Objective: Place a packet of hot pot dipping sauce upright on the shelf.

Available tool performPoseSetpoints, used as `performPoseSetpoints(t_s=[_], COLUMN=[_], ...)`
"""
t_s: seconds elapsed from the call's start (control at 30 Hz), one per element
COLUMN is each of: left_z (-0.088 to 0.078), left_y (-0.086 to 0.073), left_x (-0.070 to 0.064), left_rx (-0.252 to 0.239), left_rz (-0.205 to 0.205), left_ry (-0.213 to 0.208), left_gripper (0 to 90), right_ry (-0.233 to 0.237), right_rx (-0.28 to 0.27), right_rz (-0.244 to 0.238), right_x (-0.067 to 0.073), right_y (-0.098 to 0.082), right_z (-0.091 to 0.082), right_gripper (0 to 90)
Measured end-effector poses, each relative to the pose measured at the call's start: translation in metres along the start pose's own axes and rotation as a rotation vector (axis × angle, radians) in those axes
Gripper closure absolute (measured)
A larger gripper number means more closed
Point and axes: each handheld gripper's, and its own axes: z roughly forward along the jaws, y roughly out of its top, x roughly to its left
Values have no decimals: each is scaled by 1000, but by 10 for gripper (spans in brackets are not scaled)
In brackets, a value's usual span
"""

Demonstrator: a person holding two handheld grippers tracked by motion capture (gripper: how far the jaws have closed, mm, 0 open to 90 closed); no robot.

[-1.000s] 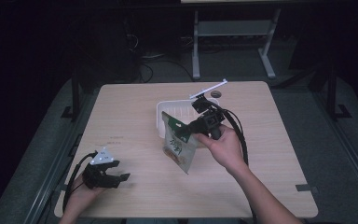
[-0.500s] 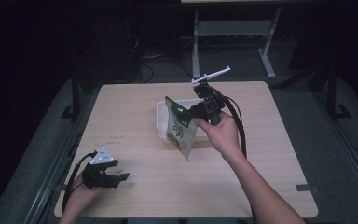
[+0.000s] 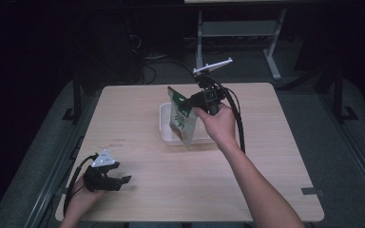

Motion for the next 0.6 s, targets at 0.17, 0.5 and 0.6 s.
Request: performPoseSetpoints(t_s=[0.17,0.5,0.6], left_z=[-2,-2,-2], left_y=[0,-1,-1], left_x=[1,2,2], left_rx=[-12,-18,-19], left_rz=[-2,-6,-6], left_ry=[13,13,14], left_gripper=[272,270,270], right_ry=[-21,-51,-60], right_rx=[-18,-72,-90], right_rz=[16,81,108], right_x=[-2,-12,-17], right_y=[9,24,28], right_z=[5,16,21], right_gripper=[894,894,894])
